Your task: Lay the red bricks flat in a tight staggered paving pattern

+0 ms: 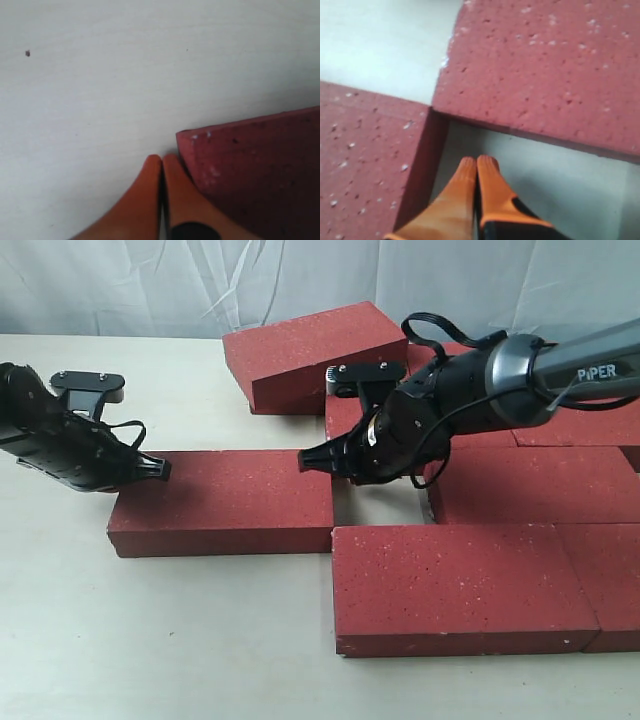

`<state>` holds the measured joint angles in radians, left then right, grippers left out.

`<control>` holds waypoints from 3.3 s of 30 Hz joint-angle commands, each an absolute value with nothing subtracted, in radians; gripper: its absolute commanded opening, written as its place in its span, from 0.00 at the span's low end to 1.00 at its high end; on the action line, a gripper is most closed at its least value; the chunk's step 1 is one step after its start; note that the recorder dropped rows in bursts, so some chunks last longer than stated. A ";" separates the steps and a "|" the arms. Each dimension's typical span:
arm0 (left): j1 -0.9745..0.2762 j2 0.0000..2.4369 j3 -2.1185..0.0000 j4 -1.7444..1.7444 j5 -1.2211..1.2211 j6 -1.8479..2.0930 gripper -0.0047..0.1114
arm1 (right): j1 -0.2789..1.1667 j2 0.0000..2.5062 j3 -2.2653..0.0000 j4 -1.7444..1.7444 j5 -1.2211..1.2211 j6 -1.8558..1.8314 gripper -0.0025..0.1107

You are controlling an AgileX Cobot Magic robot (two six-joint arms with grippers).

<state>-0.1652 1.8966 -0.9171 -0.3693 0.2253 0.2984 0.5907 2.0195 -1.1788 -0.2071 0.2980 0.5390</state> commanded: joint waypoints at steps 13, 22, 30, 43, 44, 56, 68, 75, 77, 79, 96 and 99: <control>-0.178 1.897 -0.924 -0.283 0.229 0.298 0.04 | 0.570 2.044 -1.182 -0.170 0.124 0.557 0.02; -0.132 1.897 -0.927 -0.268 0.209 0.295 0.04 | 0.570 2.059 -1.182 -0.150 0.117 0.557 0.02; -0.122 1.897 -0.927 -0.298 0.220 0.295 0.04 | 0.570 2.057 -1.182 -0.121 0.104 0.559 0.02; -0.122 1.897 -0.927 -0.346 0.232 0.300 0.04 | 0.623 2.017 -1.182 -0.096 0.242 0.550 0.02; -0.122 1.897 -0.927 -0.346 0.236 0.300 0.04 | 0.629 2.017 -1.182 -0.096 0.242 0.550 0.02; -0.122 1.897 -0.927 -0.372 0.242 0.300 0.04 | 0.650 2.015 -1.182 -0.086 0.253 0.550 0.02; -0.165 1.897 -0.927 -0.374 0.242 0.300 0.04 | 0.648 1.940 -1.182 -0.077 0.251 0.550 0.02; -0.172 1.897 -0.927 -0.374 0.235 0.300 0.04 | 0.648 1.936 -1.182 -0.079 0.254 0.550 0.02; -0.172 1.897 -0.927 -0.374 0.235 0.300 0.04 | 0.634 1.934 -1.182 -0.079 0.252 0.550 0.02; -0.172 1.897 -0.927 -0.377 0.233 0.300 0.04 | 0.611 1.934 -1.182 -0.079 0.256 0.550 0.02; -0.162 1.897 -0.927 -0.382 0.231 0.300 0.04 | 0.581 1.994 -1.182 -0.129 0.255 0.550 0.02; -0.162 1.897 -0.927 -0.382 0.231 0.300 0.04 | 0.562 2.016 -1.182 -0.120 0.219 0.555 0.02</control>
